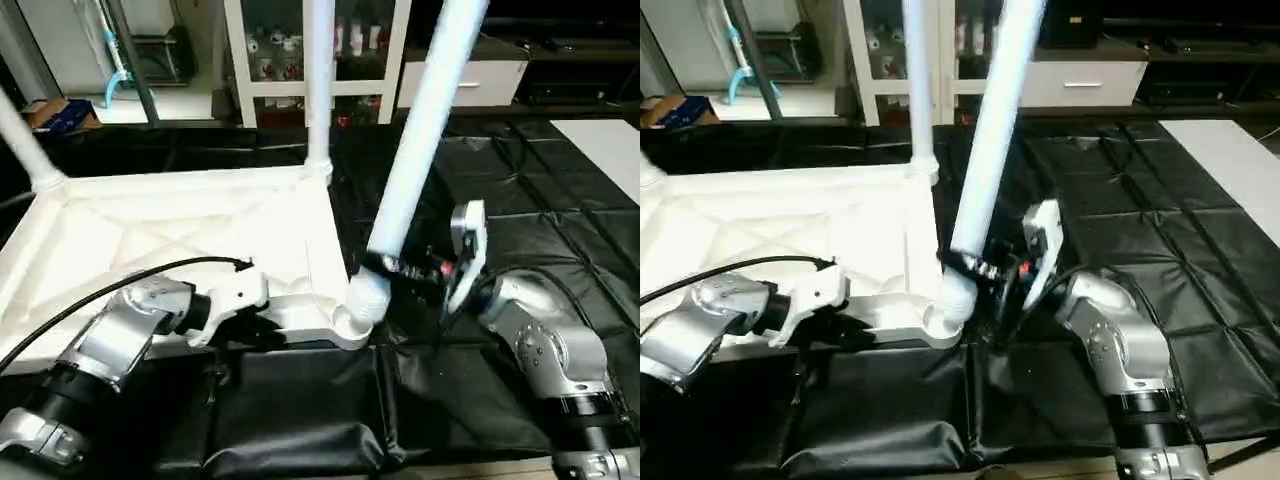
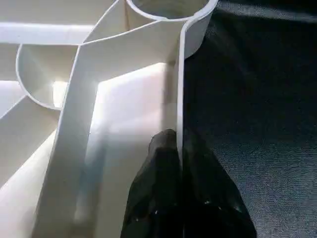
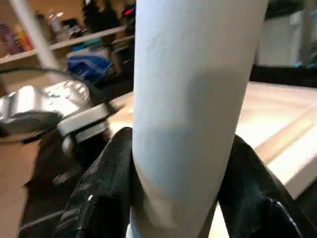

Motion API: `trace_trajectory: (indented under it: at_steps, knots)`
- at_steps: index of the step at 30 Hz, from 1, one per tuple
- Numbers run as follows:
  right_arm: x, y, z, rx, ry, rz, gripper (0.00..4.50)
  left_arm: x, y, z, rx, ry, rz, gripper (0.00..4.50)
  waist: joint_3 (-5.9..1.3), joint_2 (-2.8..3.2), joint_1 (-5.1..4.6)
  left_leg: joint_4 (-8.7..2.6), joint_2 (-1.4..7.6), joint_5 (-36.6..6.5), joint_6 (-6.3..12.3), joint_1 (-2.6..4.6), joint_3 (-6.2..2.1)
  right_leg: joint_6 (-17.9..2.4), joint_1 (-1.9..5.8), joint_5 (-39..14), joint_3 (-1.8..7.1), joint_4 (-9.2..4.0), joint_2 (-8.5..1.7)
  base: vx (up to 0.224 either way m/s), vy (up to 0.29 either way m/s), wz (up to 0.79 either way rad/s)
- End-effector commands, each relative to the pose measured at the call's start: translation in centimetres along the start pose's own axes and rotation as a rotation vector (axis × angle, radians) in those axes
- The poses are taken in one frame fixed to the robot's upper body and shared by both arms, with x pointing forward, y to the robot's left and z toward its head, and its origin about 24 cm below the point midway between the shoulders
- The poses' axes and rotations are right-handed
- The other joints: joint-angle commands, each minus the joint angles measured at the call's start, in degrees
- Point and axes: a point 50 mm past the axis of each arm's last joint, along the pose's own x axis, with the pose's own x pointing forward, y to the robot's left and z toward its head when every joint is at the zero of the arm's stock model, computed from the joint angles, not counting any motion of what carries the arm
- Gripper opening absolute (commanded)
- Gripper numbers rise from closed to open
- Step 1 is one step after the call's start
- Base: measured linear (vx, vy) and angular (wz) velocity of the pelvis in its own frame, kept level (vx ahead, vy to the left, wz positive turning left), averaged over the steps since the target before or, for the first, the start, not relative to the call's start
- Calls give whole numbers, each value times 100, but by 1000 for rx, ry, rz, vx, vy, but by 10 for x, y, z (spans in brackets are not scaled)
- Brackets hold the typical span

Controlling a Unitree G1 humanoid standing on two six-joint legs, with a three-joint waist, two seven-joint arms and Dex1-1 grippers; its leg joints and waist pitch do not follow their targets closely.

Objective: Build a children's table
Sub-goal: Insert table leg to table base

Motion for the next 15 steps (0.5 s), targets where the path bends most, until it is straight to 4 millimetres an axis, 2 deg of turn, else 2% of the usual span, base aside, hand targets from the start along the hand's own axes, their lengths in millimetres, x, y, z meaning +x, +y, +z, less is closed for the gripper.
trace_trajectory:
  at_steps: [1, 2, 3, 5, 7, 13, 14, 15]
  knots:
    - [1, 4, 3, -20, 21, 40, 186, 1, -1, -7, -13, 55, 16, 0, -329, -21, 27, -527, 265, -2270, -150, 167, -219, -935, 178, -2894, 144, -538, -299, 0, 0, 0]
    - [1, 4, 2, -29, 36, 45, 186, 1, -1, -7, -11, 56, 16, 0, -327, -22, 28, -529, 268, -2281, -159, 167, -223, -919, 177, -2936, 140, -540, -296, 0, 0, 0]
    - [-1, 2, 2, -78, 69, 33, 186, 2, -2, -6, -3, 52, 11, 0, -318, -88, 12, -530, 265, -2300, -160, 149, -224, -848, 178, -3086, 135, -547, -290, 0, 0, 0]
    - [-2, -2, 4, -111, 63, 7, 186, 3, -2, -6, 2, 46, 8, 0, -315, -51, 19, -528, 271, -2354, -192, 174, -232, -779, 146, -3244, 137, -570, -306, 0, 0, 0]
    - [-2, -4, 5, -114, 58, 1, 186, 3, -2, -5, 4, 41, 2, 0, -311, -73, 10, -528, 262, -2428, -193, 180, -235, -744, 138, -3303, 133, -587, -294, 0, 0, 0]
    - [1, -8, -4, -75, 73, 45, 186, 7, -7, 0, 29, 7, -61, 0, -337, -85, 4, -550, 278, -2344, -144, 154, -239, -921, 181, -2827, 129, -540, -293, 0, 0, 0]
    - [1, -8, -5, -58, 68, 55, 186, 8, -7, 0, 32, 10, -66, 0, -340, -127, 13, -551, 284, -2263, -113, 158, -218, -984, 179, -2651, 139, -528, -291, 0, 0, 0]
    - [2, -7, -5, -51, 65, 59, 186, 8, -7, 0, 37, 13, -68, 0, -340, -110, 19, -549, 285, -2245, -109, 162, -218, -1016, 178, -2610, 144, -520, -296, 0, 0, 0]
